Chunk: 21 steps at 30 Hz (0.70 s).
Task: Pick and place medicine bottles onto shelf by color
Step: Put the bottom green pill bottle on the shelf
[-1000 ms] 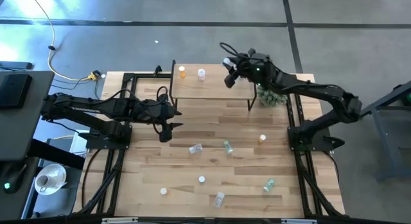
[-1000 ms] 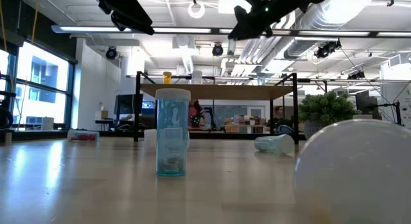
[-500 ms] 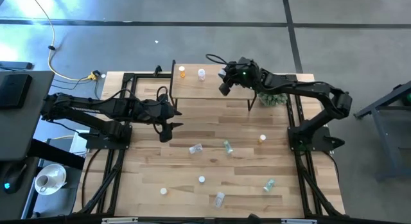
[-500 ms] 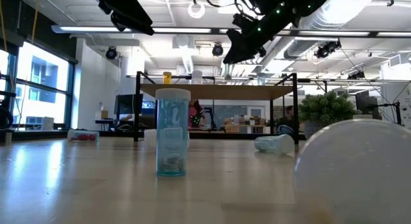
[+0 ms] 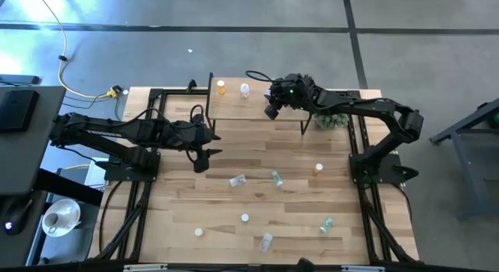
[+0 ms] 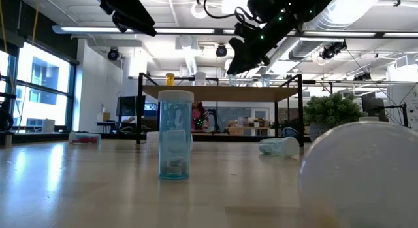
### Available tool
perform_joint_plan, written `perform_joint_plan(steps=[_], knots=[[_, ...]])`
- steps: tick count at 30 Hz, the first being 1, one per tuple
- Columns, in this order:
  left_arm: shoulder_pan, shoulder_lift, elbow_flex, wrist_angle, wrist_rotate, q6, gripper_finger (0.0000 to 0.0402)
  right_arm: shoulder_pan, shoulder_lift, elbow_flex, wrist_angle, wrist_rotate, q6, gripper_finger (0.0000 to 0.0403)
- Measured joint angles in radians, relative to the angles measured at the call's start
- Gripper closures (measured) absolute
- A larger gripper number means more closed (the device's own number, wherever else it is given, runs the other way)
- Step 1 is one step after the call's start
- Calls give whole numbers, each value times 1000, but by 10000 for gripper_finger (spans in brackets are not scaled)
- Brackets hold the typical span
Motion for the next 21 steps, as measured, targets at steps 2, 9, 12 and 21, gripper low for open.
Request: perform_joint_plan(steps=[2,9,12,21], knots=[[0,0,0,0,0,0,204,-10,0,0,2,0,20,290],[0,0,0,0,0,0,204,-27,0,0,-9,-27,58,290],[0,0,0,0,0,0,204,-27,0,0,-14,-43,76,290],[0,0,0,0,0,0,204,-27,0,0,-15,-35,82,269]])
